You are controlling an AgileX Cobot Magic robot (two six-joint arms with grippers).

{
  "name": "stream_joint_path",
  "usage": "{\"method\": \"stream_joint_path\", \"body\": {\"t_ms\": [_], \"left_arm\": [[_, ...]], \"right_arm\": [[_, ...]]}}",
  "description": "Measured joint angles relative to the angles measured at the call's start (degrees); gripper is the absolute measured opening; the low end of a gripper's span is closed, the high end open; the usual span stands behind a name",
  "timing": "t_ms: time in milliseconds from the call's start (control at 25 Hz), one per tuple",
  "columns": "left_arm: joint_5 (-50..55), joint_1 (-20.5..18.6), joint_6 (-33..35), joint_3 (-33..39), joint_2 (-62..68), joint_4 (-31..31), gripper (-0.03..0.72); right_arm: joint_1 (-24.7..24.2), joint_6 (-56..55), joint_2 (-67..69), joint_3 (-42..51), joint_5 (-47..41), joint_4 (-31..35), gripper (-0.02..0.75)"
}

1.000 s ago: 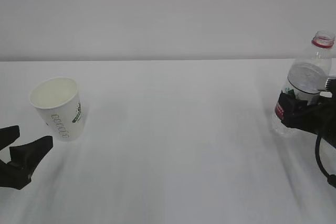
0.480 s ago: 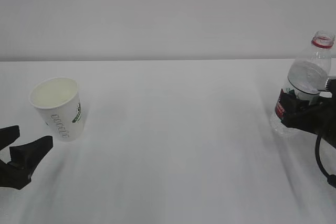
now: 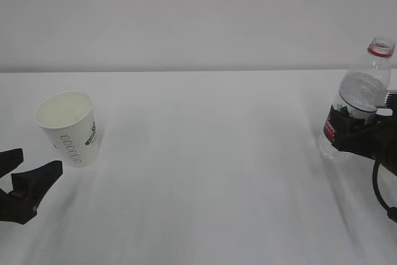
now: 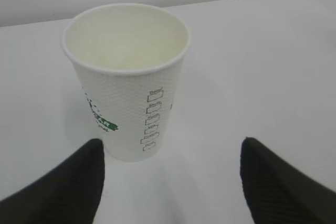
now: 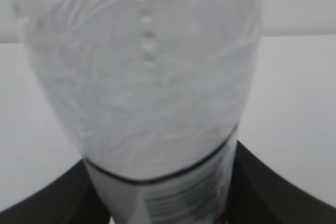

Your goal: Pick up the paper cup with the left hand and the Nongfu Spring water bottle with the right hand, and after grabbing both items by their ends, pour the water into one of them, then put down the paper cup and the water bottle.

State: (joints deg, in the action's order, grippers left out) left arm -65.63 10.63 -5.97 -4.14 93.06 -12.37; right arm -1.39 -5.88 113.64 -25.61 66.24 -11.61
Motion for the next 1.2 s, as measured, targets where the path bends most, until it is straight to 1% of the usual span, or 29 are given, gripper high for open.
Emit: {"method": "stream_joint_path", "body": {"t_ms": [480, 880, 1200], "left_arm": [[-0.10, 0.00, 0.00, 0.00, 0.00, 0.00, 0.591], [-0.10, 0.00, 0.00, 0.00, 0.00, 0.00, 0.589], [-0.19, 0.00, 0.00, 0.00, 0.00, 0.00, 0.589]], "right_arm": [[0.00, -0.12, -3.93, 4.89, -1.18, -0.65, 0.421], [0.00, 0.28, -8.80, 9.79, -3.11, 0.99, 0.421], [0.00, 0.40, -13.95, 13.55, -3.81, 3.66, 0.421]]}}
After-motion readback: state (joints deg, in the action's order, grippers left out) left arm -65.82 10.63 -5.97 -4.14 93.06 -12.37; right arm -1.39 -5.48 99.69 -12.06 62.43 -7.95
